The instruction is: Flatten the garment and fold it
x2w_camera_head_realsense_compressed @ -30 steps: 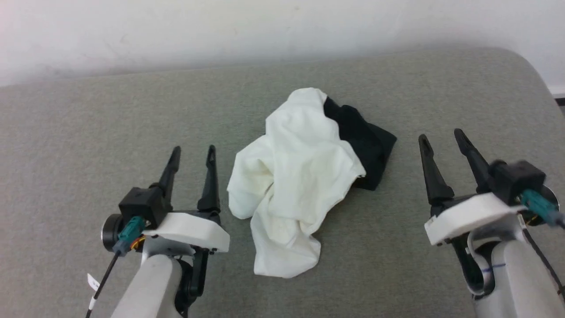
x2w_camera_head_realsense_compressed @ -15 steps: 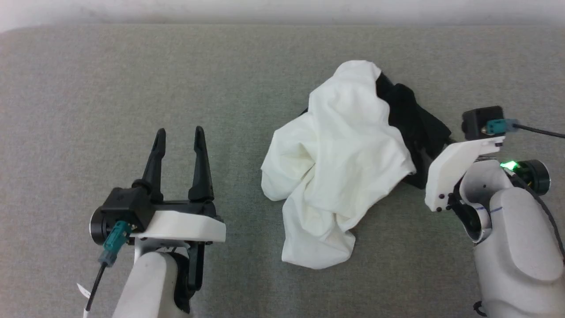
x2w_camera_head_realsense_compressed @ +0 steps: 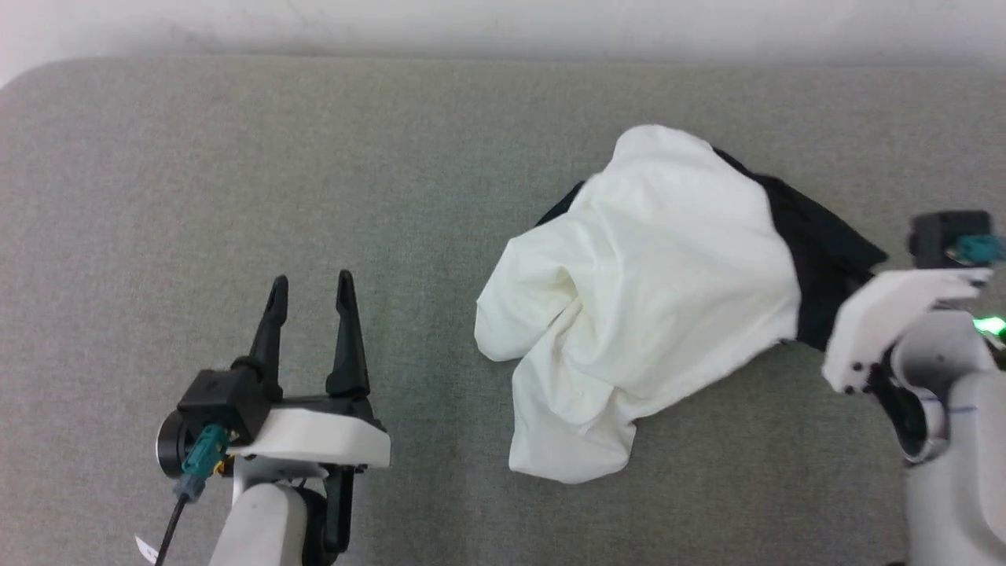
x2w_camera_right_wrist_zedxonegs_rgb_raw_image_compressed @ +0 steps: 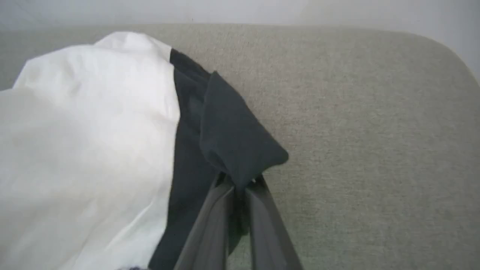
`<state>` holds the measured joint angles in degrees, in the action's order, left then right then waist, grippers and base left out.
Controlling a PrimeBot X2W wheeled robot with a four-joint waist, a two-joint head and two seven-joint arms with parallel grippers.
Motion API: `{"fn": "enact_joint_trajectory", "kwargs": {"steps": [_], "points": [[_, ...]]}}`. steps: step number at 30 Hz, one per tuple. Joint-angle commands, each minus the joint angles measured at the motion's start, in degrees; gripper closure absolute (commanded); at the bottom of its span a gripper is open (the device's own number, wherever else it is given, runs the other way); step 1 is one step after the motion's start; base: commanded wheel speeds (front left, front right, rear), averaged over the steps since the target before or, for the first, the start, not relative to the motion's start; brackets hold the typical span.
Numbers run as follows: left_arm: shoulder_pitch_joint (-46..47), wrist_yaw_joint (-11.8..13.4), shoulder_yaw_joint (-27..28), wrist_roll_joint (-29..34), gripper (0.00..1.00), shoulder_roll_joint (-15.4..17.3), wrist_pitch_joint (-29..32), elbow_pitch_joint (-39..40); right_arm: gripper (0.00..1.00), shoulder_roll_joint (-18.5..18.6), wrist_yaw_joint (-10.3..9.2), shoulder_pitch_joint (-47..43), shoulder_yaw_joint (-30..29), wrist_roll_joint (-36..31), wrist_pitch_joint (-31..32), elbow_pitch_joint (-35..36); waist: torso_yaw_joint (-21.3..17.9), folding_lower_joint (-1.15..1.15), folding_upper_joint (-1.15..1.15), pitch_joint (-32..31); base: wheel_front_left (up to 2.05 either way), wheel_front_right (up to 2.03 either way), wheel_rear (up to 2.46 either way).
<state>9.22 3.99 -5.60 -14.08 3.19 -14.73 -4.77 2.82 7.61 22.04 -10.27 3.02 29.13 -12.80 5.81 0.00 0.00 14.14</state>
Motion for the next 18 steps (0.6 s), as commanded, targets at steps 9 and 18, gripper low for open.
{"fn": "enact_joint_trajectory", "kwargs": {"steps": [9,18], "points": [[-4.21,-0.45,0.93,0.51,0.00,-0.30,-0.27,0.11,1.00,0.08,-0.12,-12.47,-11.77,0.42,-0.16,14.73,-3.07,0.00,0.00,-7.09,0.00,0.00,0.00],[-5.85,-0.63,0.45,0.27,0.00,-0.31,-0.27,-0.04,1.00,0.07,-0.12,-18.98,-16.18,1.10,4.97,17.23,-2.80,0.00,0.00,-8.69,0.00,0.00,0.00]]}}
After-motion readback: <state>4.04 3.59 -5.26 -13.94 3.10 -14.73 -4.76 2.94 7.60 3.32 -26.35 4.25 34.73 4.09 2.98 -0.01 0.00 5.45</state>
